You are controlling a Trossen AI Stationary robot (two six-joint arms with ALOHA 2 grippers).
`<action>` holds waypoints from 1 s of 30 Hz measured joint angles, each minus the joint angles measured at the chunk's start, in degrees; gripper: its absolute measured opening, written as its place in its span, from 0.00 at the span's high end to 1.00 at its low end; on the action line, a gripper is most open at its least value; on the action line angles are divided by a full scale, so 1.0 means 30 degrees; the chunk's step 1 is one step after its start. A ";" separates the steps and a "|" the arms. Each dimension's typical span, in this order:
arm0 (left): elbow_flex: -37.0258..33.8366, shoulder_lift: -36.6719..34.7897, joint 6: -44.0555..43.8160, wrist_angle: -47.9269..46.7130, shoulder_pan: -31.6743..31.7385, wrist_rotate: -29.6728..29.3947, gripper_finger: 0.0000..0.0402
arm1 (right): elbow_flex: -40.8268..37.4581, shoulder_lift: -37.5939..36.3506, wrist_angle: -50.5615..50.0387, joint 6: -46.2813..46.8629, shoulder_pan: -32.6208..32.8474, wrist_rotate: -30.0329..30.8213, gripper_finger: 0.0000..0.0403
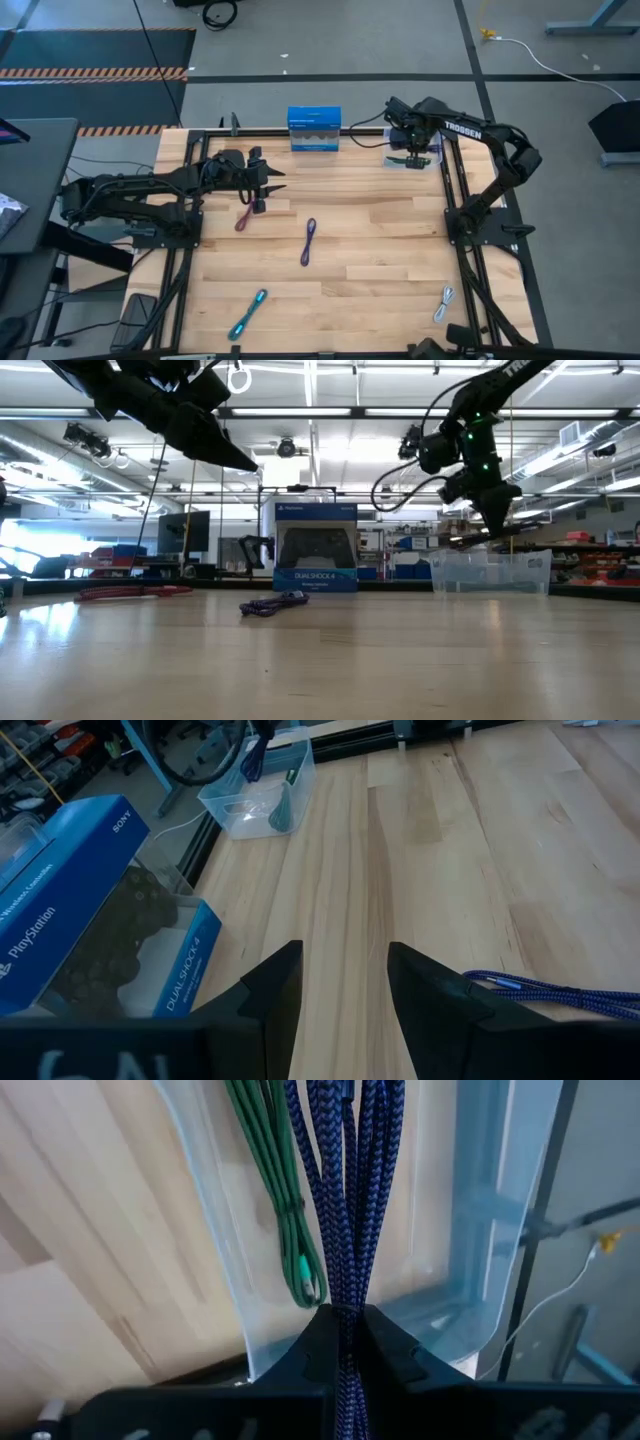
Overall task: Pick and place USB-C Cables
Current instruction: Put the bottom blue charger cable into the bin
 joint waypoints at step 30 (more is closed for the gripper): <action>0.0000 0.0000 -0.0025 0.0024 -0.0002 0.0003 0.61 | -0.3389 0.0000 0.5640 -0.2337 -0.1324 -0.1893 0.76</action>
